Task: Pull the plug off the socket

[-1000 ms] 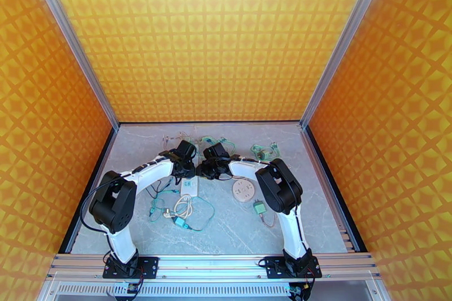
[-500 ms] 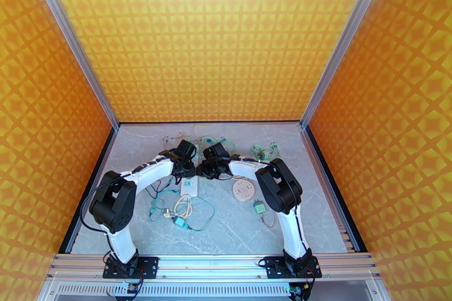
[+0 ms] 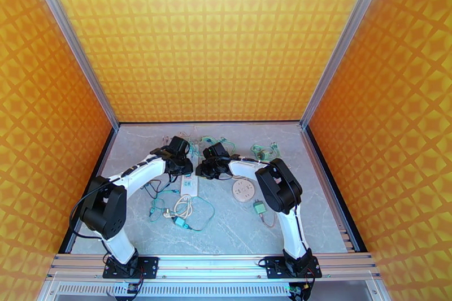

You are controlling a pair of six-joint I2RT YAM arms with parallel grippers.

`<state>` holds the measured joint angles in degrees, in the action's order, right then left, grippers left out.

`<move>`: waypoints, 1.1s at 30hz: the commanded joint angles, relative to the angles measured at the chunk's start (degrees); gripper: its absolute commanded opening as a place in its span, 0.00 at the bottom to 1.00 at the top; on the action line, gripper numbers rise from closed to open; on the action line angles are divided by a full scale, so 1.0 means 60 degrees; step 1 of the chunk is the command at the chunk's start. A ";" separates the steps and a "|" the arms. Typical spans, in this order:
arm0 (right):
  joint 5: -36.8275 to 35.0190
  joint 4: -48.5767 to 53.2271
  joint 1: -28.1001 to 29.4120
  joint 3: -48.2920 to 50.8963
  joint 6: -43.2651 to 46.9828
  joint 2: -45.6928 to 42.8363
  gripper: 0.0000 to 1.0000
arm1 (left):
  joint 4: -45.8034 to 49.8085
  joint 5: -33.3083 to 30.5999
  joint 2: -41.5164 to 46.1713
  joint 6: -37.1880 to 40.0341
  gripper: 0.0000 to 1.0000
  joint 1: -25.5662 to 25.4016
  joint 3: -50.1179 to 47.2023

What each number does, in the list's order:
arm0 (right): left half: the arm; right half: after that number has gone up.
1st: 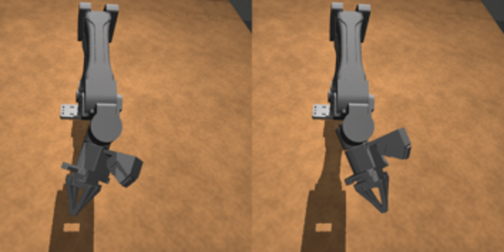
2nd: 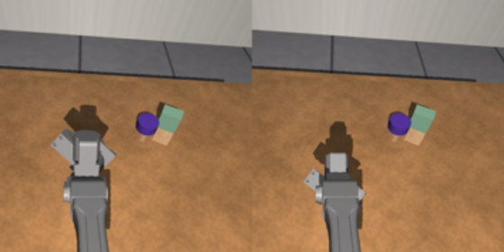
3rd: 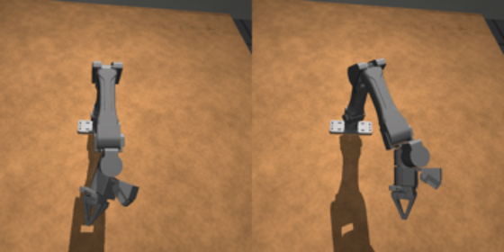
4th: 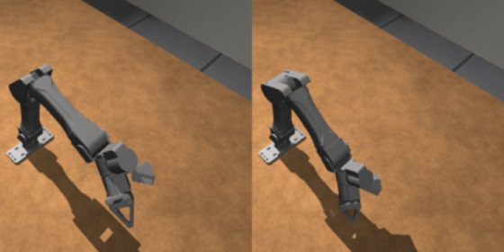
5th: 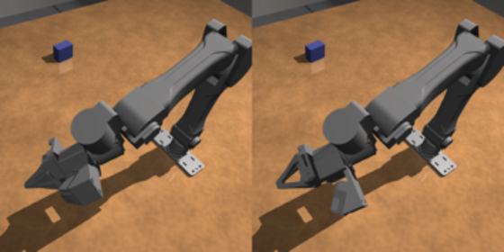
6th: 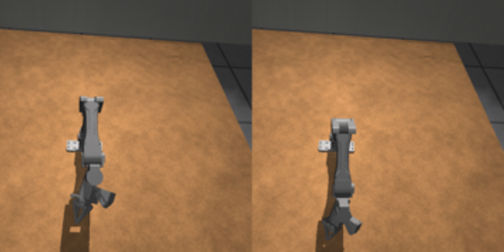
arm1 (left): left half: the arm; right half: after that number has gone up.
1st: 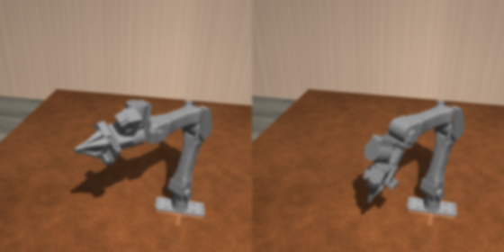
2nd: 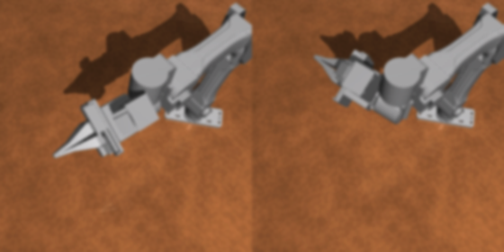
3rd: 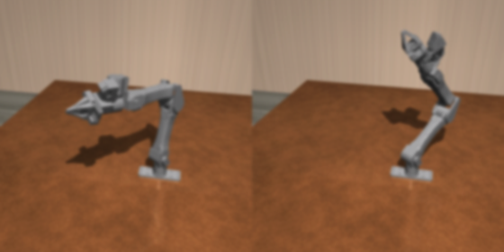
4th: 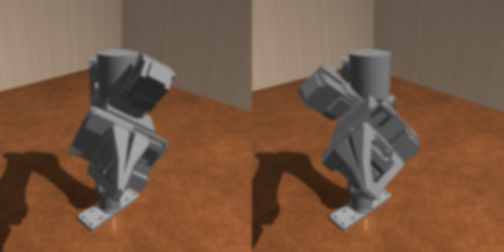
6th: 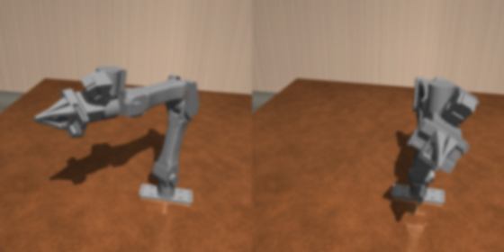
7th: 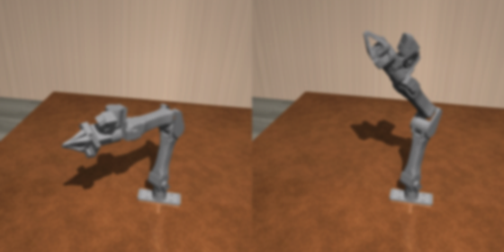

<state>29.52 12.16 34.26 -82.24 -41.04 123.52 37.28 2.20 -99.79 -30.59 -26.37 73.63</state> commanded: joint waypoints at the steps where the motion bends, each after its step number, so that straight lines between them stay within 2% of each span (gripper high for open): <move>1: -0.0726 0.1569 -0.0041 0.0376 0.0240 0.0685 0.24 | 0.0578 -0.0526 0.0482 0.0147 0.02 -0.0015 0.0286; 7: -0.0742 0.1534 -0.0041 0.0471 0.0218 0.0605 0.24 | 0.0859 -0.0732 0.1437 0.0163 0.02 0.0380 0.0106; 15: -0.0726 0.1476 -0.0049 0.0474 0.0143 0.0549 0.24 | 0.1125 -0.0722 0.2931 0.0299 0.03 0.1503 -0.0351; 21: -0.0719 0.1479 -0.0041 0.0478 0.0130 0.0504 0.24 | 0.1458 -0.0732 0.3450 0.0551 0.03 0.1925 -0.0118; 33: -0.0745 0.1269 -0.0041 0.0767 0.0043 0.0287 0.24 | 0.2132 -0.0728 0.2886 0.1462 0.03 0.2238 0.2080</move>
<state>29.50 11.05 34.26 -81.34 -41.10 123.20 48.75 -1.13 -81.06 -24.47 -13.65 82.94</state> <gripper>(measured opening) 0.239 0.278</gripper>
